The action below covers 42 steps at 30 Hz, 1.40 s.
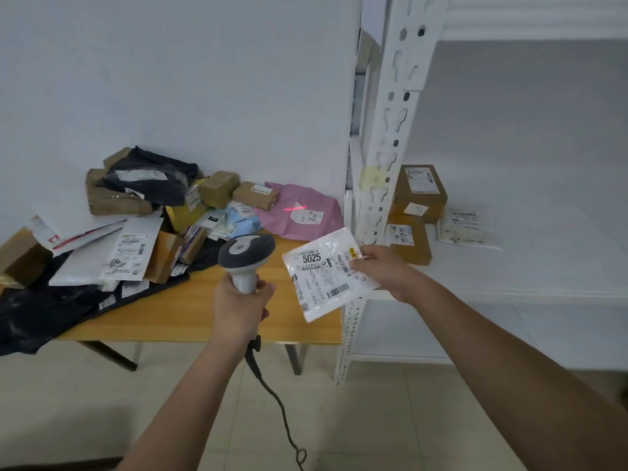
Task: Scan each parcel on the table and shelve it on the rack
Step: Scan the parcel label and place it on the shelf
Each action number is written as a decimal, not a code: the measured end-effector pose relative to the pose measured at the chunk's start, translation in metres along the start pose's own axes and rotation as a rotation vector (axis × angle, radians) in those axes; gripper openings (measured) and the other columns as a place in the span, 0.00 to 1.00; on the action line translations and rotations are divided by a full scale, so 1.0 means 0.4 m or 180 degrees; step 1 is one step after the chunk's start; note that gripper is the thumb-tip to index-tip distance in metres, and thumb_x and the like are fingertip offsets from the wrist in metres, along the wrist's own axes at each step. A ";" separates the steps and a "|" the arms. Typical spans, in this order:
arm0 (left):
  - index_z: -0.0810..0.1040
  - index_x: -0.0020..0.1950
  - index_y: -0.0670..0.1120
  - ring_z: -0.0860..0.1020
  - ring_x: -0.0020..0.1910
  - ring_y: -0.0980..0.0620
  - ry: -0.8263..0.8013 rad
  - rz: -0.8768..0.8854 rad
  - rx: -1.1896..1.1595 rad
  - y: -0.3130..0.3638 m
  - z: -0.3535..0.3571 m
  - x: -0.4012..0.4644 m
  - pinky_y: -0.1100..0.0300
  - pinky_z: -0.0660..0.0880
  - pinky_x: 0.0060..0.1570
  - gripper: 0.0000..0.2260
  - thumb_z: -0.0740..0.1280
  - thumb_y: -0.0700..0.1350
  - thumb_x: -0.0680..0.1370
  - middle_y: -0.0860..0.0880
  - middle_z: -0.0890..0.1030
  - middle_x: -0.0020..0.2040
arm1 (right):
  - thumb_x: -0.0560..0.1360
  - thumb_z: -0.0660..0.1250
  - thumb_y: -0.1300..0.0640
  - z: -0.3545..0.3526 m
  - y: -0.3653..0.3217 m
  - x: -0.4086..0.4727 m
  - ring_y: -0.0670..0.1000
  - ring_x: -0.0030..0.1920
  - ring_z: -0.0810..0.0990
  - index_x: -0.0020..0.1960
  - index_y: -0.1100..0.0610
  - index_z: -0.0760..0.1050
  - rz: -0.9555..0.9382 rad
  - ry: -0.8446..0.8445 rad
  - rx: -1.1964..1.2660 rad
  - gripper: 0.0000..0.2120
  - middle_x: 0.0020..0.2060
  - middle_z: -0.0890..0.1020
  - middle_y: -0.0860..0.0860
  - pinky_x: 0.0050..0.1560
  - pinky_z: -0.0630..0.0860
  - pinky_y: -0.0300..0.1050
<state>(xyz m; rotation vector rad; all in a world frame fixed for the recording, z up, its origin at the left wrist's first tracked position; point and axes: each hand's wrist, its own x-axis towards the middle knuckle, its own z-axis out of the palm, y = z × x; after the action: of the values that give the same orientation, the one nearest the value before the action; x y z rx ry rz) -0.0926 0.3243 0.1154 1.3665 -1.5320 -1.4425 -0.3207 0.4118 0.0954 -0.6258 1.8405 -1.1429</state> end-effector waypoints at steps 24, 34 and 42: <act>0.71 0.30 0.41 0.69 0.21 0.55 -0.1098 0.0680 0.1011 -0.007 -0.065 -0.118 0.64 0.69 0.24 0.20 0.67 0.49 0.79 0.46 0.72 0.22 | 0.77 0.69 0.56 0.043 -0.045 0.031 0.52 0.51 0.82 0.63 0.59 0.78 -0.0568 0.0346 -0.0866 0.16 0.54 0.83 0.54 0.46 0.78 0.42; 0.72 0.34 0.43 0.69 0.22 0.58 -0.0919 0.0679 0.1270 -0.009 -0.067 -0.144 0.67 0.67 0.24 0.17 0.68 0.51 0.79 0.49 0.72 0.25 | 0.78 0.67 0.59 0.063 -0.041 0.017 0.49 0.43 0.83 0.64 0.58 0.76 -0.0469 0.0422 -0.0629 0.15 0.54 0.82 0.53 0.36 0.78 0.38; 0.72 0.34 0.44 0.69 0.21 0.58 -0.0878 0.0721 0.1263 0.000 -0.077 -0.164 0.68 0.66 0.23 0.16 0.68 0.50 0.78 0.52 0.71 0.23 | 0.78 0.68 0.58 0.066 -0.036 0.012 0.49 0.44 0.83 0.63 0.58 0.77 -0.0466 0.0422 -0.0618 0.14 0.54 0.82 0.53 0.36 0.77 0.38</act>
<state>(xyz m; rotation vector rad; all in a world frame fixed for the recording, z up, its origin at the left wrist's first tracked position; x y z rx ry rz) -0.0464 0.3764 0.1353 1.1889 -2.1672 -1.2684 -0.3006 0.3894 0.1007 -0.8242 2.0640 -1.1309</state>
